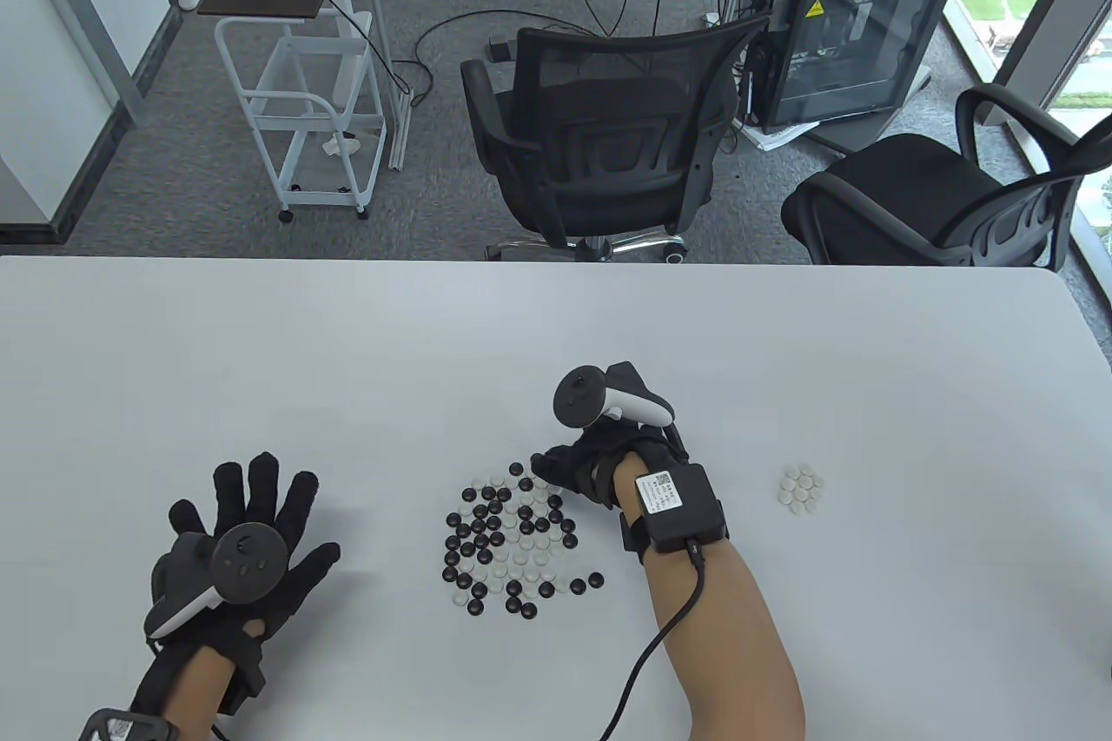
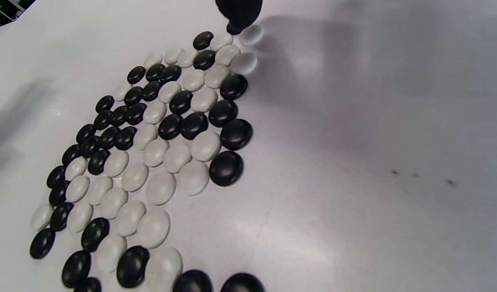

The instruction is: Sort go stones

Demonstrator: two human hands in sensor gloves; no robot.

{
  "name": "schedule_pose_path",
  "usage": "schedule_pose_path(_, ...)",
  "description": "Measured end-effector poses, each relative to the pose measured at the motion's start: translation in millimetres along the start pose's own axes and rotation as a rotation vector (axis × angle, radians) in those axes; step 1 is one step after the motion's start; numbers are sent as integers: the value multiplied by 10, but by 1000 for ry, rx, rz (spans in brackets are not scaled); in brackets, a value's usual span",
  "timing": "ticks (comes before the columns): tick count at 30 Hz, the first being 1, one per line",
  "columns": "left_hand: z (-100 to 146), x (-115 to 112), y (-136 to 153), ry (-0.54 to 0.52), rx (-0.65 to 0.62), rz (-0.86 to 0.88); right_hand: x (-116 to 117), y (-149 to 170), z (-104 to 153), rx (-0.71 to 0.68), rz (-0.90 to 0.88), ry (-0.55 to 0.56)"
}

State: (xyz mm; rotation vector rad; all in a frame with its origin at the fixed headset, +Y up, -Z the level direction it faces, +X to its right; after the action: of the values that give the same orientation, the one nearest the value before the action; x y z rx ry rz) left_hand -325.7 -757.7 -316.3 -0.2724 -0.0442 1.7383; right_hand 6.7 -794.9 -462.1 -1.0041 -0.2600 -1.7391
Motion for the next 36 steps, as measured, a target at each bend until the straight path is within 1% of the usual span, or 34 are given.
schedule_pose_path(2,3,0,4,1,0,1,25,-24,-54,-10,2,5)
schedule_pose_path(4,8,4,11,-1,2,5,52,8,-68,26,27,-31)
schedule_pose_path(7,9,7,17,-3,2,9,-34,131,12,70,28,-11)
schedule_pose_path(9,8,6,17,-2,0,7,-87,338,116,150,45,-22)
schedule_pose_path(10,7,5,17,-1,-1,3,-121,482,195,198,49,-20)
schedule_pose_path(12,9,5,18,0,-1,2,-162,671,308,263,58,-8)
schedule_pose_path(14,12,8,22,1,0,3,-198,964,486,353,76,-6)
schedule_pose_path(18,11,8,28,1,2,3,-197,1420,782,453,-20,16)
schedule_pose_path(23,-5,-17,22,12,2,-6,-179,1744,1015,524,-42,51)
schedule_pose_path(28,-13,-31,17,20,3,-12,-157,1894,1131,554,-69,78)
schedule_pose_path(36,-17,-33,9,21,3,-14,-153,1993,1225,605,-51,74)
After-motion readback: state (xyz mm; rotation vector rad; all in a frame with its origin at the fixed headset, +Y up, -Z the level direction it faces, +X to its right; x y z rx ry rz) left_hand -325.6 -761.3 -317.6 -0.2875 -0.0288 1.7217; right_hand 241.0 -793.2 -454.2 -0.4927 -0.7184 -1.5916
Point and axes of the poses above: the tracker on the back of each hand, its own y axis roughly to the little-finger side, its own z axis roughly from the fingertips to the wrist, x = y × z, the point moved 5 cm from there along -z, roughly from the wrist to the fingertips, and after that the axes turned 1 degree about -y, right-handed, at the moved point
